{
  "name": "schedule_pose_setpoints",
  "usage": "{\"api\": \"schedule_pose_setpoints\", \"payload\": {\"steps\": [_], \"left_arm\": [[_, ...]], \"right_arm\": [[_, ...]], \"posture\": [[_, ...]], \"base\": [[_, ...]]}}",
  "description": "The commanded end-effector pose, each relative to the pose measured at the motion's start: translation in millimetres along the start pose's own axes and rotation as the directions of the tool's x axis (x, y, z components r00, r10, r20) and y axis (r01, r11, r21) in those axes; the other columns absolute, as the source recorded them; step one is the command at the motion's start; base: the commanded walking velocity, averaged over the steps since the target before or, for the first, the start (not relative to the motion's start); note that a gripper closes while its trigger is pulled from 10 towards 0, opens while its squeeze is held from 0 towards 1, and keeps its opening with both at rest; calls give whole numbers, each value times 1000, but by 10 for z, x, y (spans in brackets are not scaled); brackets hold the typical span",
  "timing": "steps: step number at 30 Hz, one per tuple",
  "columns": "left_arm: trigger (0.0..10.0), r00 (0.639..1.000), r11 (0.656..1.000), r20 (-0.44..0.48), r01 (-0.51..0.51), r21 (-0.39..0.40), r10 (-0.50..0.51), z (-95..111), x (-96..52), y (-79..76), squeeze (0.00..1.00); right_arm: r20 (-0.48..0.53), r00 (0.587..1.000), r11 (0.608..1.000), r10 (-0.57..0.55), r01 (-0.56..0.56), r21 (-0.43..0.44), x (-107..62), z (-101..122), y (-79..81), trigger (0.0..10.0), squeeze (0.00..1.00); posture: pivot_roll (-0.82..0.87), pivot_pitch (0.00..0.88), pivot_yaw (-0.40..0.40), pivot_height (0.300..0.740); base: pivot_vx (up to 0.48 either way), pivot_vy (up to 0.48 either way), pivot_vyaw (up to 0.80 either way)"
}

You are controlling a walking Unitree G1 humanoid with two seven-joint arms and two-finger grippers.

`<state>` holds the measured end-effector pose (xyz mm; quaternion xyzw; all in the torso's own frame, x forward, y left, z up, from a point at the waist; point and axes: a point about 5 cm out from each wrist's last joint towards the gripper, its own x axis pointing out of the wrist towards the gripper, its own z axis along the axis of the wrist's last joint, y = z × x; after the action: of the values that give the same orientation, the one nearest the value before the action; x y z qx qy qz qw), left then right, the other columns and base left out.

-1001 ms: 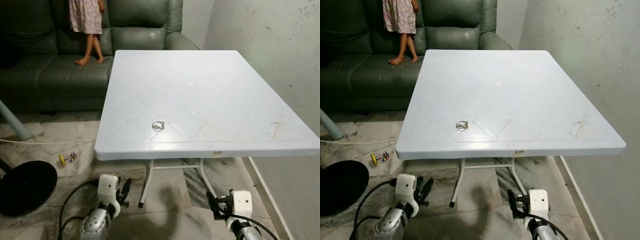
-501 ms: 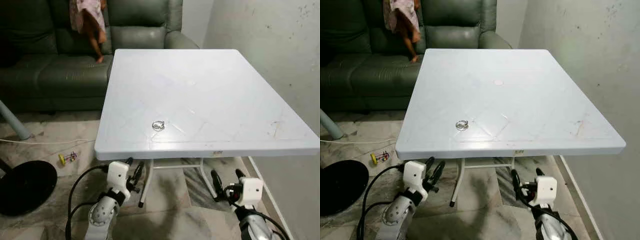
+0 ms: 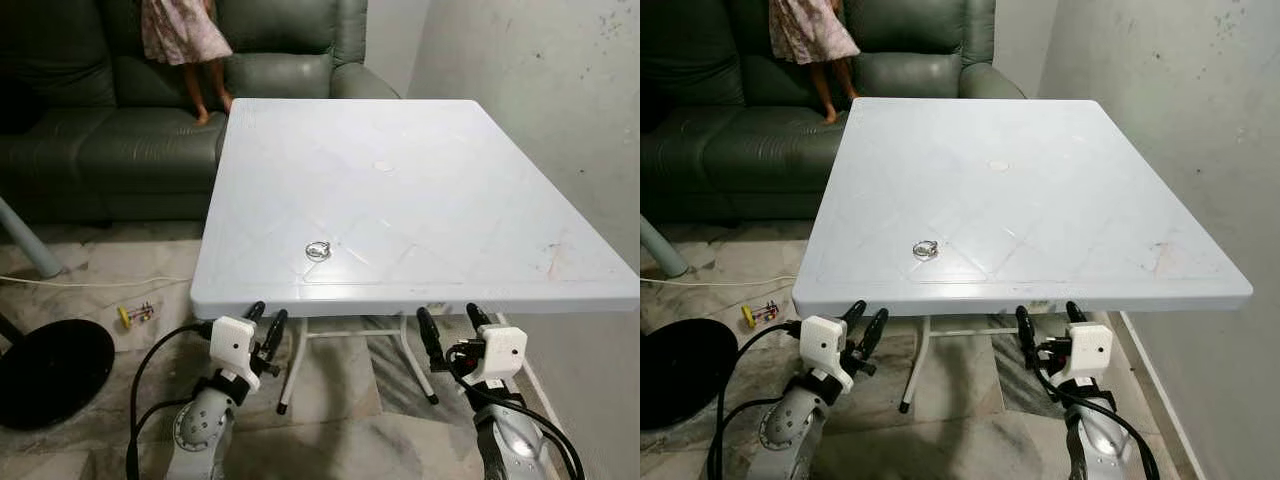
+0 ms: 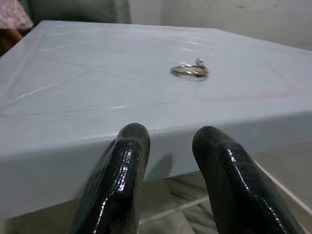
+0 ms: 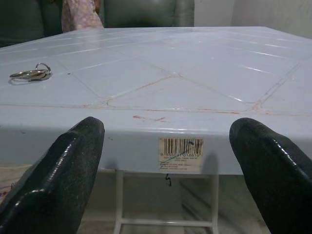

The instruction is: Hang keys on a hook

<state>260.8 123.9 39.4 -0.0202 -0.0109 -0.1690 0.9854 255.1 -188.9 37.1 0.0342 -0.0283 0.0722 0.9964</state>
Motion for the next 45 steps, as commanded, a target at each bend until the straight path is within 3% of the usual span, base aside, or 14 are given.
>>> {"api": "schedule_pose_setpoints", "payload": {"steps": [1,12,28,45], "left_arm": [[10000,999,1000,38,-28,-9,28,136,92,67,0],[10000,994,994,49,-96,-55,99,298,107,256,0],[10000,988,983,-4,-154,-98,154,280,65,332,0],[10000,982,979,0,-190,-77,190,317,2,369,0]], "right_arm": [[22,1000,1000,1,-1,3,62,69,-7,10000,0],[43,998,999,42,-41,-12,67,161,76,10000,0],[54,994,995,95,-93,-37,91,295,131,10000,0],[63,989,989,133,-128,-69,107,391,191,10000,0]], "posture": [[107,0,-61,740],[108,0,-54,740],[120,0,-72,740],[132,0,-83,740]], "base": [[0,0,0],[0,0,0],[0,0,0],[0,0,0]]}}
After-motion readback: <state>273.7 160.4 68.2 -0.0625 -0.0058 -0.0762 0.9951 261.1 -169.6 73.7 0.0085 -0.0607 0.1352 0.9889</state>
